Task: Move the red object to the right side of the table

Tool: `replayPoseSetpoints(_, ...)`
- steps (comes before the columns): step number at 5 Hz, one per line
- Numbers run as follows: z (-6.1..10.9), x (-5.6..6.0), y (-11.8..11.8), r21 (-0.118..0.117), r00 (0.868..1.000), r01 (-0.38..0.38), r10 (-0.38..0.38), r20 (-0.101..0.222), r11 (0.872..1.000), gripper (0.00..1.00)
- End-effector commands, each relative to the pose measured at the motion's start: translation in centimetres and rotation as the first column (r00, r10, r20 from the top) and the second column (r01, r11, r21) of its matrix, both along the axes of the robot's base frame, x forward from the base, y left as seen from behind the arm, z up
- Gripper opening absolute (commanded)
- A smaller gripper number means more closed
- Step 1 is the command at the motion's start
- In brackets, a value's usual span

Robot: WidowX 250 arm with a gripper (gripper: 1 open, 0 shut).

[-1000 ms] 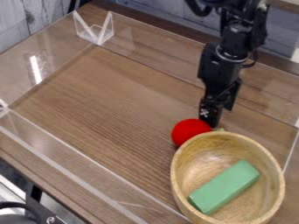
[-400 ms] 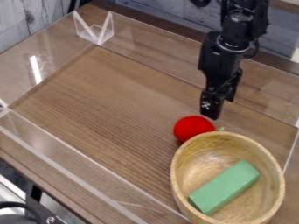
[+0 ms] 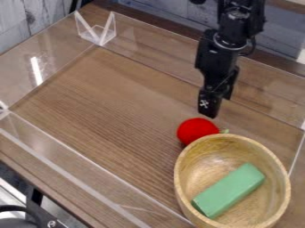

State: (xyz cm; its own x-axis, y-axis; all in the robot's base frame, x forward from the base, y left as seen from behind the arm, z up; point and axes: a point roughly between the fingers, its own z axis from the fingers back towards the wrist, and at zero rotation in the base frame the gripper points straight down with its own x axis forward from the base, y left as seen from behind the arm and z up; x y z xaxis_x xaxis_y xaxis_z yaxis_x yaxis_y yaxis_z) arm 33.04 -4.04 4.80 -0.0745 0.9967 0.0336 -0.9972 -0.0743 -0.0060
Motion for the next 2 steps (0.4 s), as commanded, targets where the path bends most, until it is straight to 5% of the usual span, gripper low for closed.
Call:
replayPoseSetpoints(1,1.44,0.54,0.61,0.003,0.998,-0.023,0.023,0.059,1.0,1.0)
replayPoseSetpoints(2,0.97,0.54,0.8,0.008,0.998,-0.03,0.03,0.056,1.0,1.0)
